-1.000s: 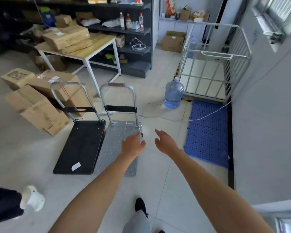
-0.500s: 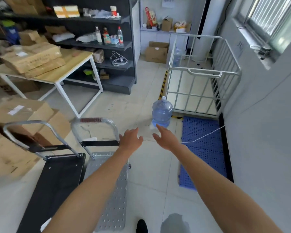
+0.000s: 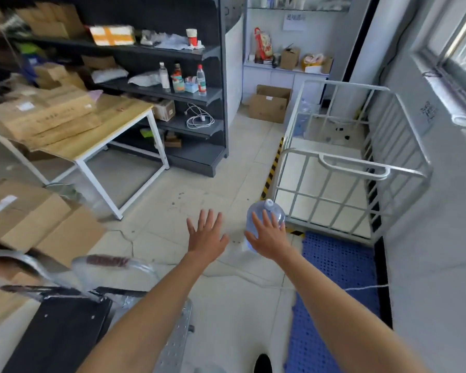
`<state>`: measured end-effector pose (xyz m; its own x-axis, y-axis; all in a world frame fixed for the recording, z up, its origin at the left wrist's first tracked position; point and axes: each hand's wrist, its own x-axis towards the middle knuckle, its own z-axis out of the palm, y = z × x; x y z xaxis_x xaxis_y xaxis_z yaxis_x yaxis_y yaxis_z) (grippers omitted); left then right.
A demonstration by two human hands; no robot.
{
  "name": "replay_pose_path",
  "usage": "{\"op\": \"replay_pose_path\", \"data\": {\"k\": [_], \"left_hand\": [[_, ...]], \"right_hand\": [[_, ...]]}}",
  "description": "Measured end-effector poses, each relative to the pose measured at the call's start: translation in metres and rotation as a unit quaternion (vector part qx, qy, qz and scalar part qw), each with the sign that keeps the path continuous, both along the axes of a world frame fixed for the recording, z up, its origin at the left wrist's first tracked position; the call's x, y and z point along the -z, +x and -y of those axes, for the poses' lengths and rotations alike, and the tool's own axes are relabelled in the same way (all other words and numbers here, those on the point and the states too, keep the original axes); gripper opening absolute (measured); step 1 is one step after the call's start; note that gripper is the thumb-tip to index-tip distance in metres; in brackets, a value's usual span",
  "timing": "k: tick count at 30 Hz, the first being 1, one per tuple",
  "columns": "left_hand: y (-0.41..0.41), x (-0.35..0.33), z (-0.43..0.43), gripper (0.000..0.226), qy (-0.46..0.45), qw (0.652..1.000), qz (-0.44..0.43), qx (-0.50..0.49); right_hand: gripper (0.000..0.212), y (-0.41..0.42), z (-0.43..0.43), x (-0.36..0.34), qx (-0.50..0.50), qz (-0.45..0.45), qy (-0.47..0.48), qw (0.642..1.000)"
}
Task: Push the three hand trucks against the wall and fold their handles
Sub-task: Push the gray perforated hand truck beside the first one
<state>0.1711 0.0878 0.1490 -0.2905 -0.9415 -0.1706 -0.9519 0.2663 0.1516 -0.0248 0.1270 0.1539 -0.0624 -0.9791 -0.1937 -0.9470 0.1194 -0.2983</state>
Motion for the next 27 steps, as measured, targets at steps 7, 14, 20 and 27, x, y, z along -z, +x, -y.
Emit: {"op": "replay_pose_path", "data": {"k": [7, 14, 20, 27], "left_hand": [[0.018, 0.018, 0.098, 0.07, 0.021, 0.994, 0.014, -0.109], [0.084, 0.042, 0.212, 0.068, 0.062, 0.971, 0.001, -0.232], [0.155, 0.032, 0.297, 0.067, 0.059, 0.938, 0.004, -0.341], [0.232, 0.015, 0.324, 0.067, 0.049, 0.887, -0.018, -0.459]], "right_hand": [[0.069, 0.017, 0.142, 0.011, -0.098, 0.003, 0.025, 0.995], [0.069, 0.074, 0.294, 0.031, -0.173, 0.017, 0.059, 0.983], [0.068, 0.139, 0.405, 0.018, -0.279, 0.005, 0.043, 0.959], [0.067, 0.251, 0.497, 0.01, -0.406, -0.02, 0.052, 0.912]]}}
